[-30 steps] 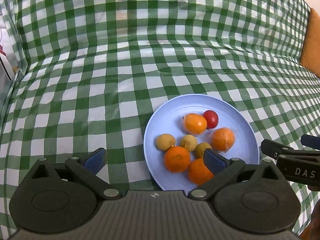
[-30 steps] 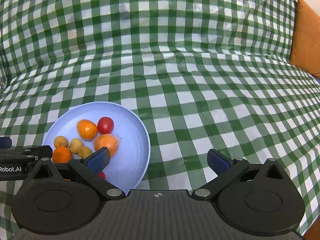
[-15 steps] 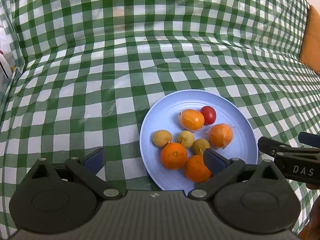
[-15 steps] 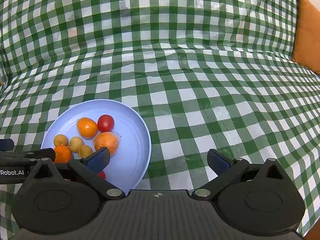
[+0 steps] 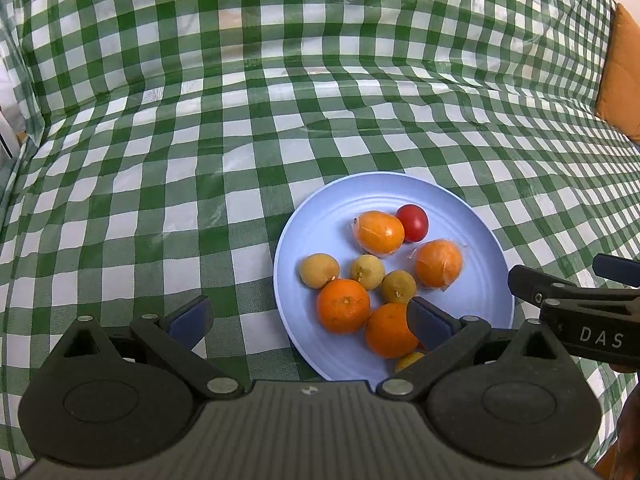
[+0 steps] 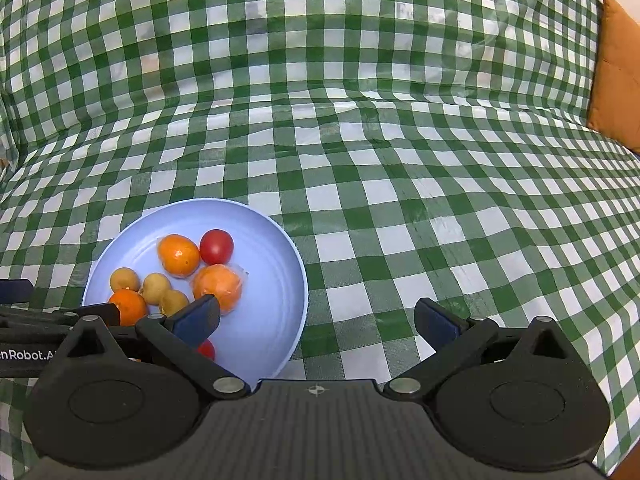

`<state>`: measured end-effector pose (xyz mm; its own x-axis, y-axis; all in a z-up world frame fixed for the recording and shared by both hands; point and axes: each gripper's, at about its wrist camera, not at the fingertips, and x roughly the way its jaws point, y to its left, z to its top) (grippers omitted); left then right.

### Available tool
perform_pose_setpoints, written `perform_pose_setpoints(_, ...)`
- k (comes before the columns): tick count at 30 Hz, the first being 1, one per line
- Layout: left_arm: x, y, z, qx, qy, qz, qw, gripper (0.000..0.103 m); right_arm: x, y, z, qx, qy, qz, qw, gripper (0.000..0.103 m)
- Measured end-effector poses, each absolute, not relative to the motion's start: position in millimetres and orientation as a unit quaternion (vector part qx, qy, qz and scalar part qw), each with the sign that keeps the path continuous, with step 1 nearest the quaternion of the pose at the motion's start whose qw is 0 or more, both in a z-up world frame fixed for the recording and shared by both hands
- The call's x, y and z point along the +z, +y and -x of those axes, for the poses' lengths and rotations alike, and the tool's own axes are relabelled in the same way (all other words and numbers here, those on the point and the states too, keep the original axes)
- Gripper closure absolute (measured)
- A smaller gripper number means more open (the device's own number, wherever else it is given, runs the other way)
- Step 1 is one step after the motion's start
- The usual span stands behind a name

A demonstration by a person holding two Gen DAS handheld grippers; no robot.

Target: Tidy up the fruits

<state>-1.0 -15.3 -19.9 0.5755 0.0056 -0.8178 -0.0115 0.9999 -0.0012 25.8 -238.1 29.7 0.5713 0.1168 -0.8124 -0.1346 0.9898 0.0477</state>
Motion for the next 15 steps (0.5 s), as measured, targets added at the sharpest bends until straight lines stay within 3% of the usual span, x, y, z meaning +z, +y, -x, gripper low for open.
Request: perform_pose_setpoints(15,-21.7,-16.3,0.4,0.003,0.463,0.0,0.886,0.001,27.4,-243.3,-31.3,0.078,0.457,0.017,0.886,0.001)
